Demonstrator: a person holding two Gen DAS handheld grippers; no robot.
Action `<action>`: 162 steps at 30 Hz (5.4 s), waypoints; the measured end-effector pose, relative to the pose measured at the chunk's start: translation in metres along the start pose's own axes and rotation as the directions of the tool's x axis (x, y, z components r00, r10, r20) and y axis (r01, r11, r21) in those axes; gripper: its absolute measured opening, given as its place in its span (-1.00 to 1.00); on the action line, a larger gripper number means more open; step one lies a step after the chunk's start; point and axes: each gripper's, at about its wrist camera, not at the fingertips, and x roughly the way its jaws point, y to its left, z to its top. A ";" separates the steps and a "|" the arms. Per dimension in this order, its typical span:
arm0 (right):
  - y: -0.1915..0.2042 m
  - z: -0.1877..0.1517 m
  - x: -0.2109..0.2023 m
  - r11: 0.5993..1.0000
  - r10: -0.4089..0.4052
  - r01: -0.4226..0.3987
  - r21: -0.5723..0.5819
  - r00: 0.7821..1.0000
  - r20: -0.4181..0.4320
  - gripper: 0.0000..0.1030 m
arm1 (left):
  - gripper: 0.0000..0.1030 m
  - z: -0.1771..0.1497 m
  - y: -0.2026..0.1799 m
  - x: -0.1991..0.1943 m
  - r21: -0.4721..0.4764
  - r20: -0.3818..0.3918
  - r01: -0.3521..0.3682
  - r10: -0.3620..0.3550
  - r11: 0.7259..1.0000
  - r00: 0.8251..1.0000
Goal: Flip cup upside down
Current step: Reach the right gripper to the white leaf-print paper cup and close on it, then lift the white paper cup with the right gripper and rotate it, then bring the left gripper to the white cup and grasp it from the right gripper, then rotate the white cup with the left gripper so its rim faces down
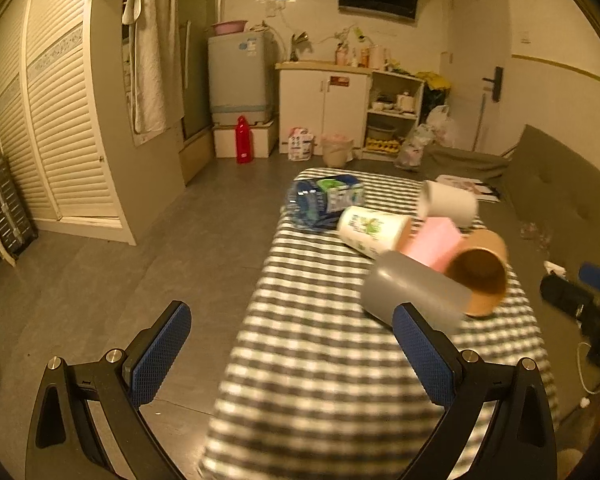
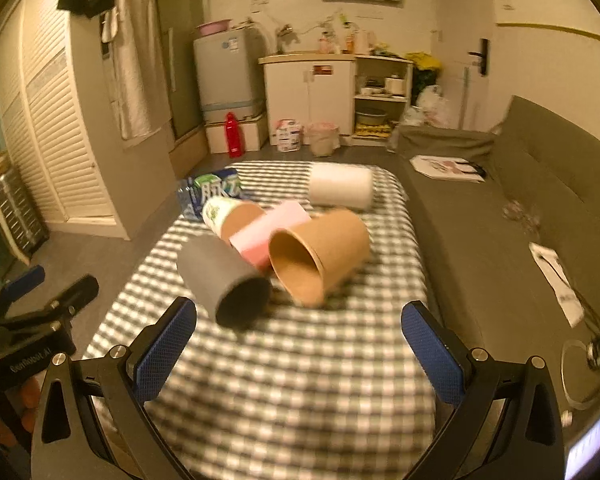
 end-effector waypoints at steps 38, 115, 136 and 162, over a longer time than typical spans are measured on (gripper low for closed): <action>0.094 0.091 0.259 0.922 0.057 -0.226 -0.313 0.881 -0.469 0.31 | 1.00 0.032 0.060 0.125 -0.055 -0.150 -0.125 0.116 0.991 0.982; -0.140 -0.073 0.006 0.939 -0.030 0.154 0.308 0.928 -0.370 0.68 | 0.98 -0.022 -0.165 0.039 0.030 -0.528 0.186 -0.142 0.982 0.837; -0.137 -0.070 0.015 0.937 -0.012 0.144 0.319 0.924 -0.383 0.68 | 0.28 -0.012 -0.172 0.044 0.078 -0.531 0.294 -0.210 0.953 0.821; -0.131 -0.074 0.002 0.938 -0.041 0.163 0.305 0.928 -0.370 0.68 | 0.22 -0.077 -0.152 0.007 0.253 -0.226 0.357 -0.304 0.899 0.925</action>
